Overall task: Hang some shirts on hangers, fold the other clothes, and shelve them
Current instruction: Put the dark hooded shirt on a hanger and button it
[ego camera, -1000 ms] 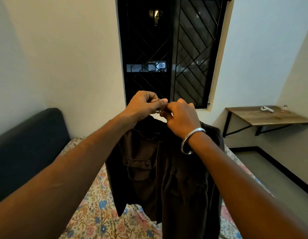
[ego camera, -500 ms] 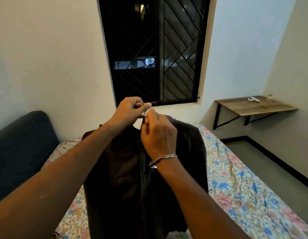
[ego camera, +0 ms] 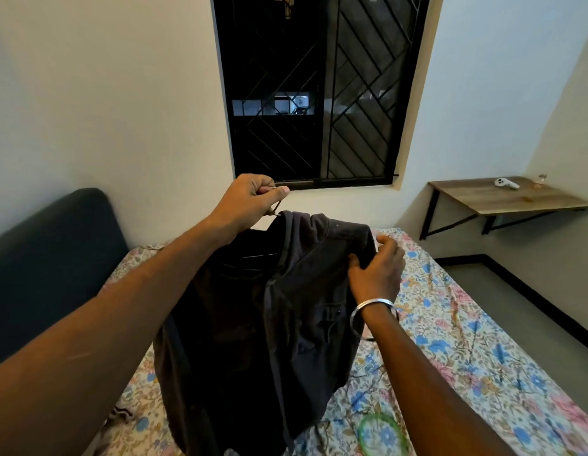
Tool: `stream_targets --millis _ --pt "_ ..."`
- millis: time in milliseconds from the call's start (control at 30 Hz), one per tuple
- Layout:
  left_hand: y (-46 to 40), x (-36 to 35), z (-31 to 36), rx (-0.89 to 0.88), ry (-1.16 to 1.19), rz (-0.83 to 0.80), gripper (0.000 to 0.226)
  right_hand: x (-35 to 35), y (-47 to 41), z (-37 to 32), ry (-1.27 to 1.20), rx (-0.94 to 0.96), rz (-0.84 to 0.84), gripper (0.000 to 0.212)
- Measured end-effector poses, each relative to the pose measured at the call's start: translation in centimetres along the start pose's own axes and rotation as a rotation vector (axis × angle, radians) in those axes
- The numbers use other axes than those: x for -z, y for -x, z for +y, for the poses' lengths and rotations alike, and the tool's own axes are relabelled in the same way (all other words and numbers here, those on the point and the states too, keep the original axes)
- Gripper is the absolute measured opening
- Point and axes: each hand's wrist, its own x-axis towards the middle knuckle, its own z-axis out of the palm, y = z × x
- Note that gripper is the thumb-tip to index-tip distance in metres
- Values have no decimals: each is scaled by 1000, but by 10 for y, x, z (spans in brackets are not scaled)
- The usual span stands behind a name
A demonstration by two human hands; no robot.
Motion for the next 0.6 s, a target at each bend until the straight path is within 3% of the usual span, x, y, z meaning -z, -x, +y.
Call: stream_targets --millis 133,267,433,600 --pt "2 -2 -7 26 20 83 49 -1 -9 2 -52 95 -50 12" --pt "1 7 -22 -3 -150 241 55 10 -18 -9 79 319 -52 14" --pt "4 16 -38 -45 -257 144 61 37 -38 -33 304 567 43 15" --pt "-3 19 -31 -105 -196 14 50 39 -65 -54 473 513 -60 20"
